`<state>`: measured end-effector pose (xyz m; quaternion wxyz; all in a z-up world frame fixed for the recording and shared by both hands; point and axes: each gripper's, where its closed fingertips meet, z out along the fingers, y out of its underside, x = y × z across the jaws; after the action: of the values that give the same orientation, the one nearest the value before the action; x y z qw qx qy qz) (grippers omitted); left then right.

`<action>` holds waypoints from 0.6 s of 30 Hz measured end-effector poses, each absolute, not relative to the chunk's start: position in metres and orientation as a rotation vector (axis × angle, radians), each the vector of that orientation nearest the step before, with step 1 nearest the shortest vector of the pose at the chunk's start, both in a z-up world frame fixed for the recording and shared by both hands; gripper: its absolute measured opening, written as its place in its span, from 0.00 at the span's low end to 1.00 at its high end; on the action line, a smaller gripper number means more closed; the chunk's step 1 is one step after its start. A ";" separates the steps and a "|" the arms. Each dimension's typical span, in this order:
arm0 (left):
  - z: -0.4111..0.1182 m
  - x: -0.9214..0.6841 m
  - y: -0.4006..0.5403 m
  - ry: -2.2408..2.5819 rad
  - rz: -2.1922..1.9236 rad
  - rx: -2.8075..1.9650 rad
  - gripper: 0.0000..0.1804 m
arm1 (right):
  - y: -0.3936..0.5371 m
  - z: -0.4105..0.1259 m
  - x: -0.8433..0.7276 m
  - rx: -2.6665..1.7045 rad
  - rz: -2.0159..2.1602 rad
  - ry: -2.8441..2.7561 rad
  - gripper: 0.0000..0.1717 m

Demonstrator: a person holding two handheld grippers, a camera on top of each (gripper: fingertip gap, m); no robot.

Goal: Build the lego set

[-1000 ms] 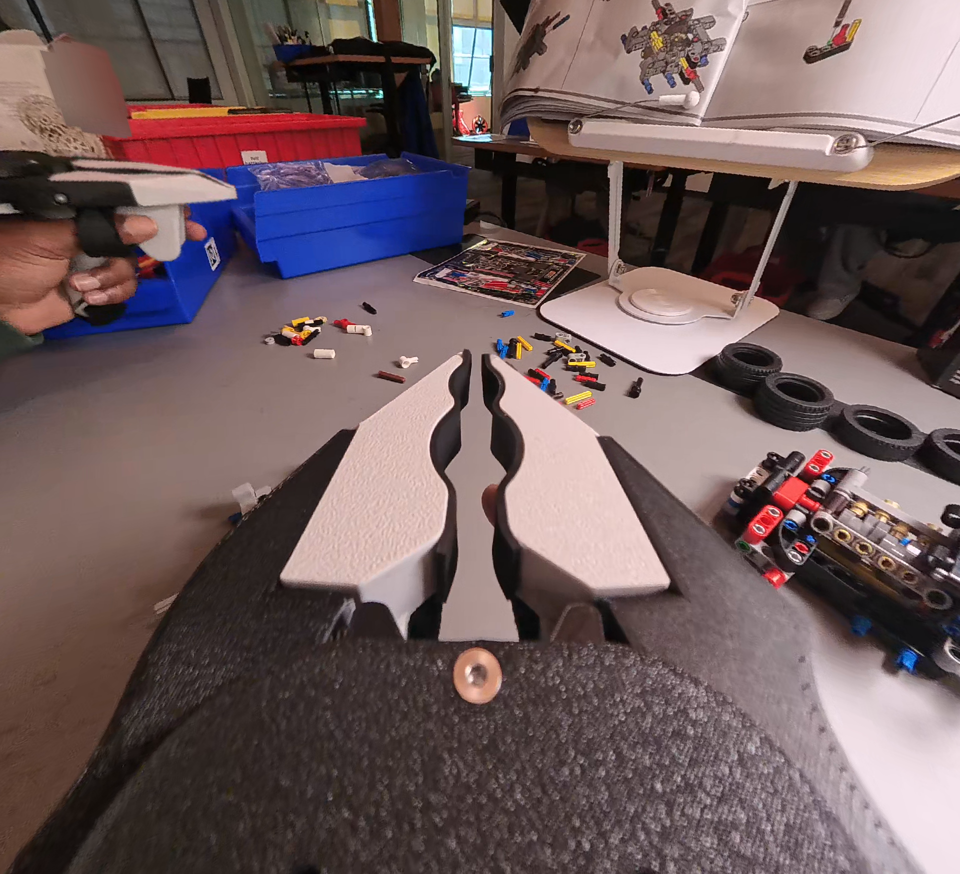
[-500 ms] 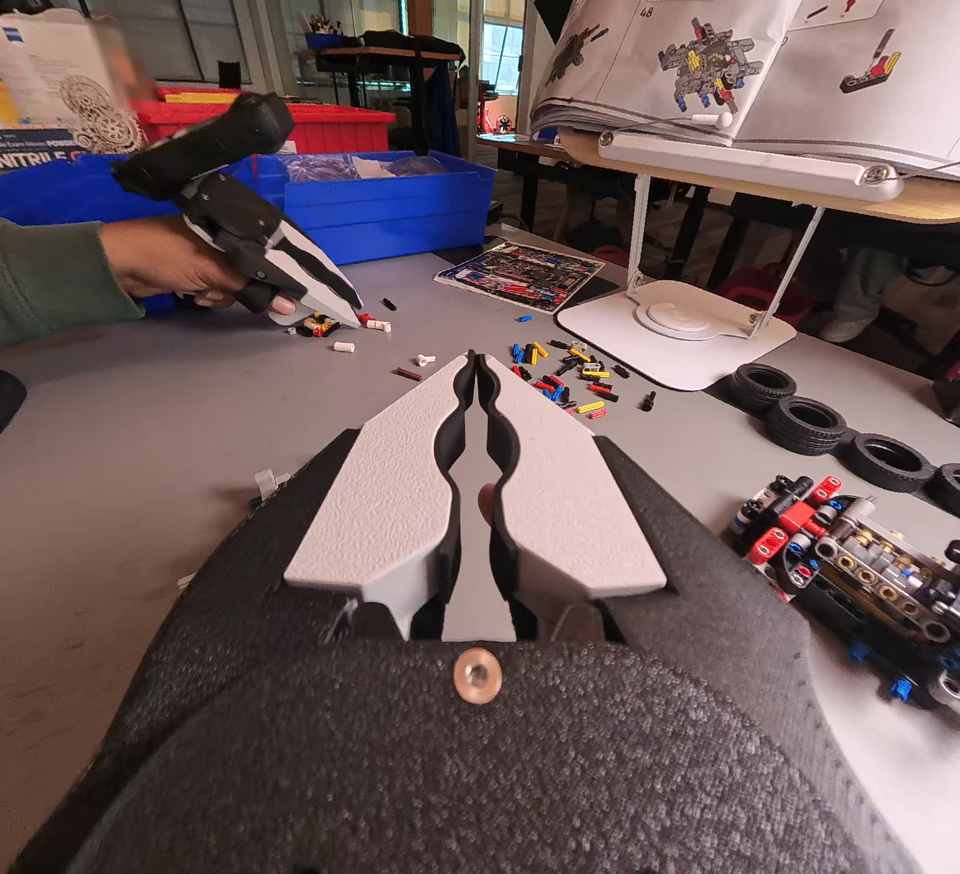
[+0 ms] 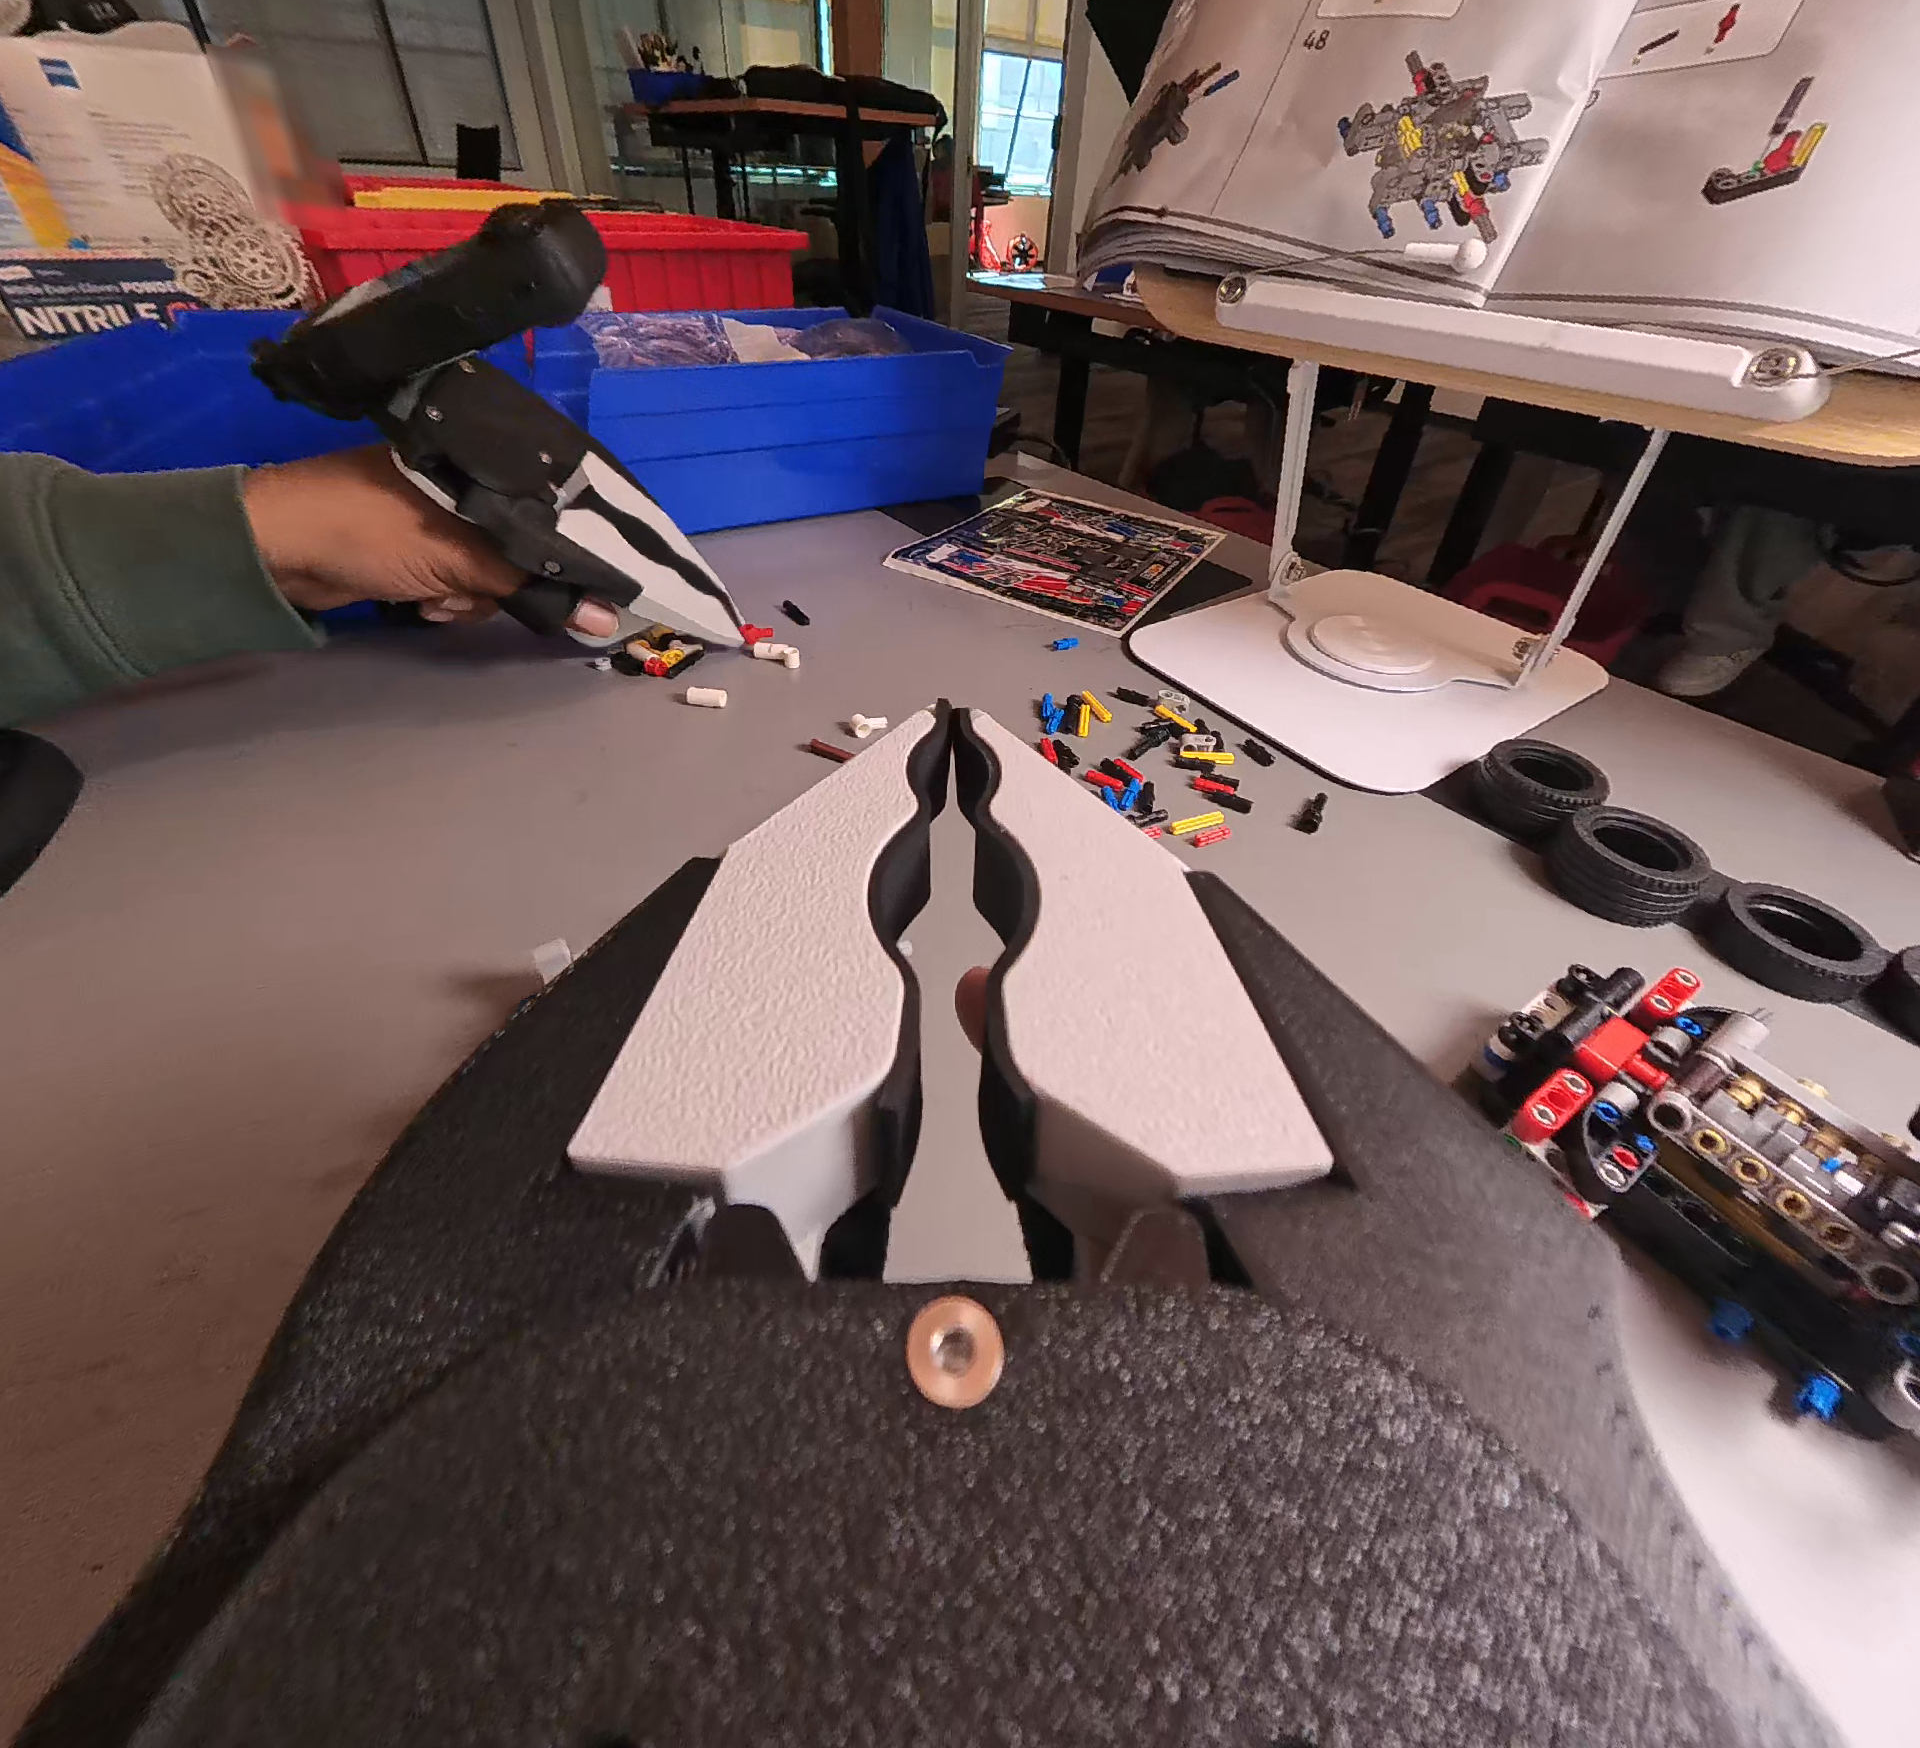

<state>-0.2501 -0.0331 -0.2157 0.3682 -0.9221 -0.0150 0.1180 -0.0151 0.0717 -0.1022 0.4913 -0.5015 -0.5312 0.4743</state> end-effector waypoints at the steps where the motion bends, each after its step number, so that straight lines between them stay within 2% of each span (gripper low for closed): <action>1: -0.212 -0.250 -0.033 -0.036 0.312 -2.353 0.02 | 0.071 -0.102 -0.015 -1.217 1.148 -1.292 0.00; 8: -0.162 -0.202 -0.019 0.143 0.211 -2.087 0.02 | 0.065 -0.104 -0.017 -1.222 1.157 -1.315 0.00; 18: -0.131 -0.039 -0.012 0.525 -0.232 -1.828 0.02 | 0.001 -0.118 -0.025 -1.227 1.365 -1.564 0.08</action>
<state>-0.0388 -0.0117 -0.1313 0.5752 -0.7804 0.2243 -0.0991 -0.0253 0.0006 -0.1183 0.3571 -0.4753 -0.6058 0.5287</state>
